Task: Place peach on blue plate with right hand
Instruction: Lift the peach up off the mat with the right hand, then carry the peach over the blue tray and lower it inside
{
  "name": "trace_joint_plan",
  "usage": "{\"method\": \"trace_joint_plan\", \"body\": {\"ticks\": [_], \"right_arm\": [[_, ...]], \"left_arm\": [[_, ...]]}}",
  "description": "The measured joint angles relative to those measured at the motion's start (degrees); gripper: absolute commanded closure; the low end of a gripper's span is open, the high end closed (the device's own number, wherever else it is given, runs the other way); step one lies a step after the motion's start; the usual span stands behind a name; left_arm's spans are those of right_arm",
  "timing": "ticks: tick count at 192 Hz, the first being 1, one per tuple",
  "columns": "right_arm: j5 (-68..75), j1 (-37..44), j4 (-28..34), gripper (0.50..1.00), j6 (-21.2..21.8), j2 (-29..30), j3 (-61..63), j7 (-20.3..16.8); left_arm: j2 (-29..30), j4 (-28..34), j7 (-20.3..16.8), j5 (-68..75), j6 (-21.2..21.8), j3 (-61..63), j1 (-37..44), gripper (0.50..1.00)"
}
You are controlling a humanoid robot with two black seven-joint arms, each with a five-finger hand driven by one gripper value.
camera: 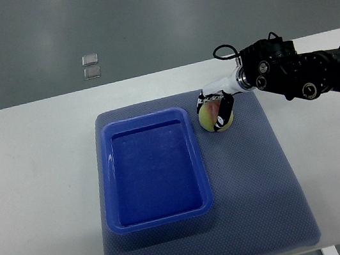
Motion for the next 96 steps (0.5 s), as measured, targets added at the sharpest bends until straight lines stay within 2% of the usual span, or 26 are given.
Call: {"method": "trace_joint_plan", "body": {"ticks": [23, 96], "right_arm": [[0.7, 3.9, 2.6, 1.000, 1.2, -2.6, 0.5, 0.2], [7.5, 28.9, 21.2, 1.000, 11.4, -21.4, 0.5, 0.5]], "left_arm": [[0.0, 0.0, 0.0, 0.0, 0.0, 0.0, 0.0, 0.500], [0.0, -0.1, 0.0, 0.0, 0.0, -0.1, 0.0, 0.500]]}}
